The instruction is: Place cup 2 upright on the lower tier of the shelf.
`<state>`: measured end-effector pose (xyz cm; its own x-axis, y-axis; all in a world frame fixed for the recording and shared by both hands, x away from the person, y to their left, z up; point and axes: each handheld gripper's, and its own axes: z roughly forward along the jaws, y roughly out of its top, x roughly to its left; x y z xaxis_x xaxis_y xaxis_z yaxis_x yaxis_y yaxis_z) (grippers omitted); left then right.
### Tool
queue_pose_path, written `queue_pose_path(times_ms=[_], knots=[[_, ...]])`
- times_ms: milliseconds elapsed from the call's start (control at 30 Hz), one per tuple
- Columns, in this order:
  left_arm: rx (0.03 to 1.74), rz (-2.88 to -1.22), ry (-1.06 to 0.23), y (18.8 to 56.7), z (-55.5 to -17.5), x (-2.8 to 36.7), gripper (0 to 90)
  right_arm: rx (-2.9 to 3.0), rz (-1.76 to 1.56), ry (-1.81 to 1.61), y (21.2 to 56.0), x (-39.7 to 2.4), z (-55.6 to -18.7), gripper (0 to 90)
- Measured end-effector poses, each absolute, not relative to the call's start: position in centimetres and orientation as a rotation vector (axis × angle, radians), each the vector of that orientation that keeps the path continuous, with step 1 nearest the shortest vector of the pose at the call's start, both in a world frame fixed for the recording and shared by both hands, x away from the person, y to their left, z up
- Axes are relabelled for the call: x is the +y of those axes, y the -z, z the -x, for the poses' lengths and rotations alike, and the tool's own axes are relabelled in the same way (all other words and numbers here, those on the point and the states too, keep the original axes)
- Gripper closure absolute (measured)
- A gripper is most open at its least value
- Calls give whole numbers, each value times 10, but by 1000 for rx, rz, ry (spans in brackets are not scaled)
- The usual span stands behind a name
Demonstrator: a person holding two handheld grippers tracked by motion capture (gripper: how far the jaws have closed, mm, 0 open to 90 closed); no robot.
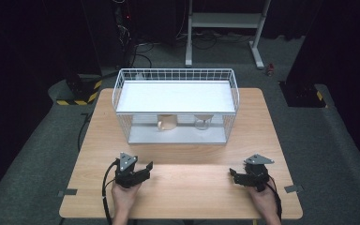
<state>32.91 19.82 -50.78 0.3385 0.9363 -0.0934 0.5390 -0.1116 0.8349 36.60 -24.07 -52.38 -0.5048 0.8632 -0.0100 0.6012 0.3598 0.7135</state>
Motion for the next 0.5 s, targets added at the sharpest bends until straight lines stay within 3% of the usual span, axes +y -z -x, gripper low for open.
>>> queue_pose_path(times_ms=[500], knots=[[1368, -1800, -650, 519, -335, 206, 309, 2243, -1281, -933, 524, -241, -366, 211]])
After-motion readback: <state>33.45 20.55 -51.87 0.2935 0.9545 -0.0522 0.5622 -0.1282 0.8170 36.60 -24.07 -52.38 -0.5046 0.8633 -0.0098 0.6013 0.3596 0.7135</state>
